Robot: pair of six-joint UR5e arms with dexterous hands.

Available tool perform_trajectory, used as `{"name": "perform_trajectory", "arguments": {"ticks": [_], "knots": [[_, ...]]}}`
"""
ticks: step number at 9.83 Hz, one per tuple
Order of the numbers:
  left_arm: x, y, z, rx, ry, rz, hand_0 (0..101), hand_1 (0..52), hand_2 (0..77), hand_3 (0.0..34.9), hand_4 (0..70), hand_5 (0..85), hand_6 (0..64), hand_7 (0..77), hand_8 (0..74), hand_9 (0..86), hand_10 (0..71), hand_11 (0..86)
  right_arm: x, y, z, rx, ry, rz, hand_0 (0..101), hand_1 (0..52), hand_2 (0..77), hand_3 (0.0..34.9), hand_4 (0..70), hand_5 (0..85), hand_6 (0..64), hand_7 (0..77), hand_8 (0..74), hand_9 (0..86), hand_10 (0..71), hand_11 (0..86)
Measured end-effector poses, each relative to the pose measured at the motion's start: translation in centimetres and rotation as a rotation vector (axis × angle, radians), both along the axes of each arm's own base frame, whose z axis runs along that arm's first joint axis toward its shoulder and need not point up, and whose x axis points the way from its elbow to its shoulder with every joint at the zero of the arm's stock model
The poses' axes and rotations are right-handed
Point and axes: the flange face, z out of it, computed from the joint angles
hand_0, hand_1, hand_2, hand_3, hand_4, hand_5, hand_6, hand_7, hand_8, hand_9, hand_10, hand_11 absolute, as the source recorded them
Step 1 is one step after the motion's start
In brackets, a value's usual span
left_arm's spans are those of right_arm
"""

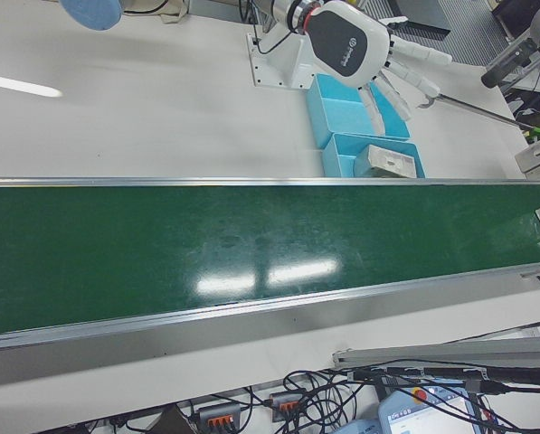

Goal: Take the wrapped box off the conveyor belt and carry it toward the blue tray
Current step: 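Raise the right hand and move it back over the far conveyor edge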

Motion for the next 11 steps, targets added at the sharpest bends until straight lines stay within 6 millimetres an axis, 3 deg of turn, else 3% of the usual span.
{"name": "perform_trajectory", "arguments": {"ticks": [1,3,4,6,7,8,11], "knots": [[0.0,0.0,0.0,0.0,0.0,0.0,0,0.0,1.1,0.0,0.0,1.1,0.0,0.0,0.0,0.0,0.0,0.0,2.6,-0.6,0.5,-0.009,0.026,0.006,46,11.5,6.5,31.3,0.0,1.6,0.0,0.5,2.2,1.6,0.5,1.1],[0.0,0.0,0.0,0.0,0.0,0.0,0,0.0,0.5,0.0,0.0,1.1,0.0,0.0,0.0,0.0,0.0,0.0,5.9,-3.3,4.0,-0.046,0.106,-0.024,47,13.6,7.1,31.4,0.0,1.1,0.0,0.0,1.1,1.6,0.0,1.1],[0.0,0.0,0.0,0.0,0.0,0.0,0,0.0,1.1,0.0,0.0,1.1,0.0,0.5,0.0,0.0,0.0,0.0,6.9,-5.2,5.7,-0.071,0.136,-0.045,56,21.8,8.2,30.3,0.0,1.1,0.0,0.0,0.0,1.6,0.5,1.1],[0.0,0.0,0.0,0.0,0.0,0.0,0,0.0,1.1,0.0,0.0,1.1,0.0,0.0,0.0,0.0,0.0,0.0,8.7,-7.9,8.7,-0.123,0.161,-0.062,58,26.7,10.9,30.3,0.0,1.1,0.0,0.0,1.1,1.6,0.5,1.1],[0.0,0.0,0.0,0.0,0.0,0.0,0,0.0,0.5,0.0,0.0,1.1,0.0,0.0,0.0,0.0,0.0,0.0,10.0,-8.8,10.1,-0.148,0.166,-0.054,52,20.2,9.3,30.2,0.0,1.1,0.0,0.0,2.2,1.6,0.5,1.1],[0.0,0.0,0.0,0.0,0.0,0.0,0,0.0,1.1,0.0,0.0,1.1,0.0,0.0,0.0,0.0,0.0,0.0,11.0,-9.4,11.1,-0.168,0.165,-0.045,50,16.9,9.8,30.3,0.0,1.1,0.0,0.0,2.2,1.6,0.5,1.1],[0.0,0.0,0.0,0.0,0.0,0.0,0,0.0,0.5,0.0,0.0,1.1,0.0,0.5,0.0,0.0,0.0,0.0,12.5,-9.7,13.7,-0.217,0.163,-0.045,50,16.9,8.7,30.2,0.0,1.1,0.0,0.0,2.2,1.6,0.5,1.1]]}}
